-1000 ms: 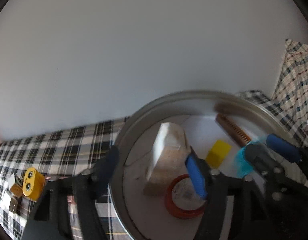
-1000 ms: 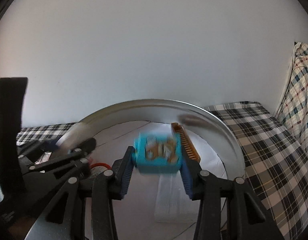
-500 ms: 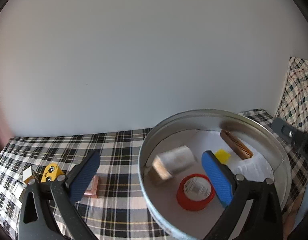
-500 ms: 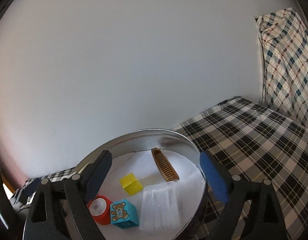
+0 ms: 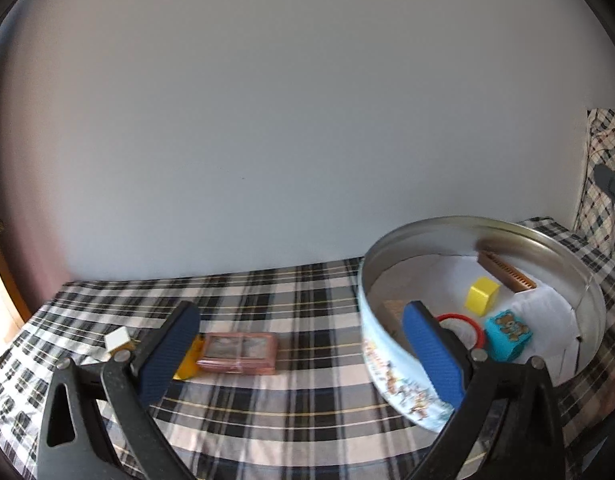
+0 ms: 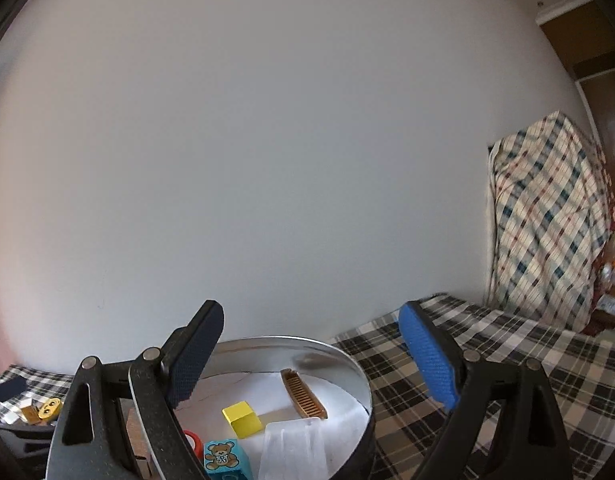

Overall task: Organize rigid objects
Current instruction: 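Lift both open tools away from the tin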

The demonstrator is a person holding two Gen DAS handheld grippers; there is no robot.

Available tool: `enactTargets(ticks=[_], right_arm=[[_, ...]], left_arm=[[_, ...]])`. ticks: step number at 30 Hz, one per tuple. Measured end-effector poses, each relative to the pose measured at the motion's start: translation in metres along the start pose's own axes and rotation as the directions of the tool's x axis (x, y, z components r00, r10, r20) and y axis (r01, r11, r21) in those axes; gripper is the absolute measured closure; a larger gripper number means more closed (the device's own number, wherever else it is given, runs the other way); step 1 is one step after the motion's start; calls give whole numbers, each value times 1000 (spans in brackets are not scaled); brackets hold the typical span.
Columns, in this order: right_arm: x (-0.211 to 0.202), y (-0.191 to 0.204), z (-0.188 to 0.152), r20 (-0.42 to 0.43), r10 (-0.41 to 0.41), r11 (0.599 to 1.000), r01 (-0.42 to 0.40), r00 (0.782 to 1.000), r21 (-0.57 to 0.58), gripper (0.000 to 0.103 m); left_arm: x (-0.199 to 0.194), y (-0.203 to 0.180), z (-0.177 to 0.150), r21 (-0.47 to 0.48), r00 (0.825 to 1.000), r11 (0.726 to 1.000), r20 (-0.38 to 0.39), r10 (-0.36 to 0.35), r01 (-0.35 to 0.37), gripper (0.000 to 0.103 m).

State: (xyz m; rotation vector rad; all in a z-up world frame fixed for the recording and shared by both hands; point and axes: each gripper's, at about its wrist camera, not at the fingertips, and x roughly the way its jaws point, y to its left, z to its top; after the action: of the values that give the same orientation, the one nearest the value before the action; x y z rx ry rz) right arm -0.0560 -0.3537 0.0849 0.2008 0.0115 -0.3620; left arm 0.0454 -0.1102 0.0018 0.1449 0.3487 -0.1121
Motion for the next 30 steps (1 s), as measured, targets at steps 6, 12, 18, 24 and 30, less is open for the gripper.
enactTargets(ticks=[6,12,18,24,30], right_arm=[[-10,10,-6,25,-40,998,41,999,-37,9],[-25,10,-7,49,-68,997,69,997,-31,9],[-47,16,-8,92,-99,994,103,991,-40,9],[-63,27,-8,140,-113,990,124,984,-74,9],[-77,38,-10,164,-122,985,140,979,-102,8]], left_arm=[[1,12,-6,-6,999,1000,-34,-11,11,0],[-1,21,-8,-30,999,999,-41,-17,15,0],[-10,21,-10,-5,999,1000,-28,-24,24,0],[-16,31,-14,-21,999,999,-29,-31,30,0],[-18,43,-18,-25,999,999,-34,-30,30,0]])
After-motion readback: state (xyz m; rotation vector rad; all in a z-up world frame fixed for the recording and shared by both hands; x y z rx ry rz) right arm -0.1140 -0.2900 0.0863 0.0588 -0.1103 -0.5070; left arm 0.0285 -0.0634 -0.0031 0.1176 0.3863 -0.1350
